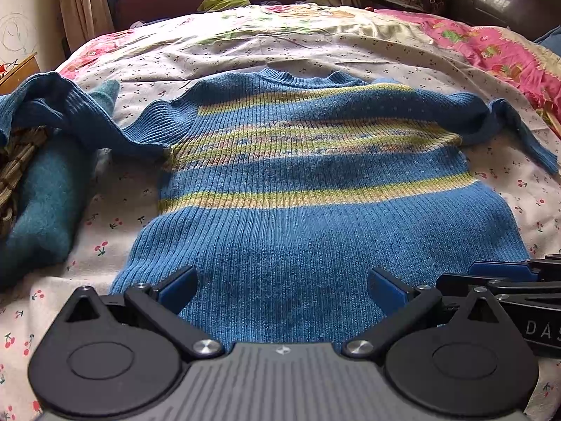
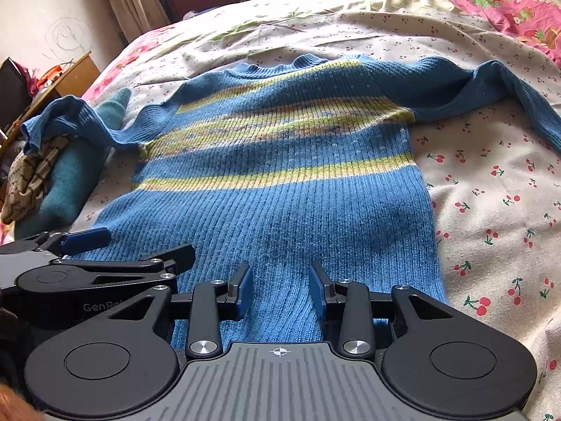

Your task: Fold small clothes

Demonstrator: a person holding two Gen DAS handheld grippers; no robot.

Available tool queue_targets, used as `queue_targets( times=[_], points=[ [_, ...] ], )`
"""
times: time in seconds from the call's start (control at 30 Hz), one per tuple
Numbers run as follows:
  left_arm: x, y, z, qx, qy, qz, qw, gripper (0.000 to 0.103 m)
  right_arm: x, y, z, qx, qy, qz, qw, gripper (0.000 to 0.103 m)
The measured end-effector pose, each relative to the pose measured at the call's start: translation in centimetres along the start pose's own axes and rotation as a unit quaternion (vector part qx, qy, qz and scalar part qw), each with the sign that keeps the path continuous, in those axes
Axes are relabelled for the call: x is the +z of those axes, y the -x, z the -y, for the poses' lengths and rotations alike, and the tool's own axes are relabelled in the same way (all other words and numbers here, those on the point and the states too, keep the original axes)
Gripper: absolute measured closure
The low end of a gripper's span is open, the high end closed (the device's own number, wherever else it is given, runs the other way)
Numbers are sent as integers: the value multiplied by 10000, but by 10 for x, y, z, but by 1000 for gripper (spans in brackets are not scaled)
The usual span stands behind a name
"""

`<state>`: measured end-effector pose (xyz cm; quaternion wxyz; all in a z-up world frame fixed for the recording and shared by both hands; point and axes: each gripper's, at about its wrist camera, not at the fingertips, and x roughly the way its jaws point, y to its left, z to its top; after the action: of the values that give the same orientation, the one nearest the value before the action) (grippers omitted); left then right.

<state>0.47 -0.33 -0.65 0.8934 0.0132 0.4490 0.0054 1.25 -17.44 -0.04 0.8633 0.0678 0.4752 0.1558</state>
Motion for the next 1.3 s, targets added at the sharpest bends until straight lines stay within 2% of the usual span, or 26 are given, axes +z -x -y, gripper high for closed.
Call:
queue_targets(
  times=[1.3],
  points=[
    [4,0,5,145,-37,-196,9997,0,0,0,1,-3,4,-28,10000,68]
  ],
)
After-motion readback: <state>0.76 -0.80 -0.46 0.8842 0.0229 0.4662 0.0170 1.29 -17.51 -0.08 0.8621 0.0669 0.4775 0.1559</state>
